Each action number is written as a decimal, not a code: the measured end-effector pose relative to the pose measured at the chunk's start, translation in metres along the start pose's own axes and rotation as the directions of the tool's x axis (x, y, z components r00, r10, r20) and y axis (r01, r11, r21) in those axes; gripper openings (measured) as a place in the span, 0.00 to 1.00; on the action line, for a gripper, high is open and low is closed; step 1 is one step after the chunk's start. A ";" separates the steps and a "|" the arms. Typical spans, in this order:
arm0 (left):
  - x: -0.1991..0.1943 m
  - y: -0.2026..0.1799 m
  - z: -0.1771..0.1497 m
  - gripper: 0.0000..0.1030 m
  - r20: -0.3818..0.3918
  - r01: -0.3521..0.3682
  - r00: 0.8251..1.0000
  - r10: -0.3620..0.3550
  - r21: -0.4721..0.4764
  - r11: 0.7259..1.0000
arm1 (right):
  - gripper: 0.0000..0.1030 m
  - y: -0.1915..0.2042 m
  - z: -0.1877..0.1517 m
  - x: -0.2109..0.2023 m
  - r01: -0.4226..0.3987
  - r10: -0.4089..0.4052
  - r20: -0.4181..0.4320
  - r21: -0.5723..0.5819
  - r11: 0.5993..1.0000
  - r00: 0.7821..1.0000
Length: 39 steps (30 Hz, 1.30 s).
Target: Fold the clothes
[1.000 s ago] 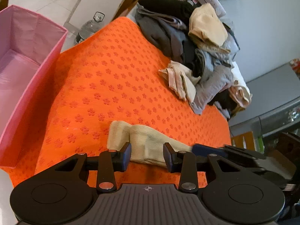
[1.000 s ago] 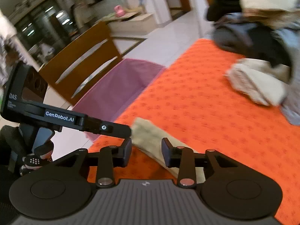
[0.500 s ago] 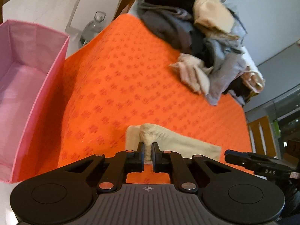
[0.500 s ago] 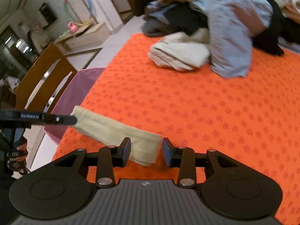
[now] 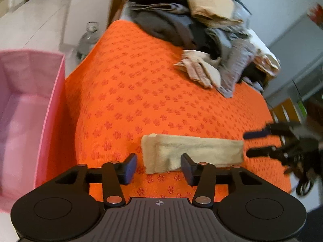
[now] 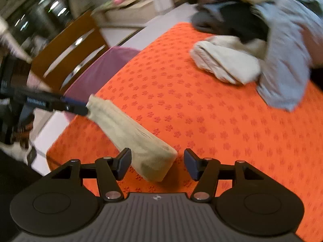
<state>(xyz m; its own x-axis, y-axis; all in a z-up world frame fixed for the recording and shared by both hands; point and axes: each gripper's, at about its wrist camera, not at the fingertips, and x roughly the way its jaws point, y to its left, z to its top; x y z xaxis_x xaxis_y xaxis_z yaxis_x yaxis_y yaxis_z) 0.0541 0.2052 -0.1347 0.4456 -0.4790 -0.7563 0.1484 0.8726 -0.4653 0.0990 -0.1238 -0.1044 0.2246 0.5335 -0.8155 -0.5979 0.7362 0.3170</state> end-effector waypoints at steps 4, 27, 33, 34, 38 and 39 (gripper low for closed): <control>-0.002 0.000 0.009 0.54 -0.033 0.020 0.999 -0.018 0.076 0.997 | 0.62 0.001 0.021 0.010 -0.070 0.062 -0.067 -0.112 0.991 0.996; -0.018 -0.010 0.026 0.66 -0.113 0.092 0.992 -0.063 0.272 0.958 | 0.47 0.032 0.109 0.137 -0.441 0.351 -0.358 -0.212 0.872 0.866; -0.006 -0.011 0.040 0.69 -0.162 0.134 0.984 -0.080 0.358 0.924 | 0.32 0.040 0.104 0.137 -0.422 0.325 -0.354 -0.246 0.872 0.877; -0.003 -0.011 0.042 0.69 -0.174 0.144 0.981 -0.083 0.373 0.916 | 0.30 0.044 0.102 0.134 -0.410 0.312 -0.343 -0.263 0.874 0.886; 0.010 -0.014 0.050 0.71 -0.229 0.185 0.969 -0.092 0.424 0.887 | 0.27 0.060 0.091 0.121 -0.346 0.253 -0.290 -0.341 0.874 0.923; 0.013 -0.015 0.051 0.72 -0.242 0.195 0.966 -0.093 0.438 0.877 | 0.27 0.064 0.088 0.118 -0.328 0.236 -0.274 -0.362 0.873 0.932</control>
<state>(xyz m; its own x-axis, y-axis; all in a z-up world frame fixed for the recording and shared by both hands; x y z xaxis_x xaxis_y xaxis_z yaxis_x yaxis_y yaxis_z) 0.1028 0.1909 -0.1139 0.2025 -0.5671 -0.7983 0.6040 0.7140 -0.3541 0.1550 0.0227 -0.1376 -0.1432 0.5569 -0.8181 -0.8739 0.3169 0.3687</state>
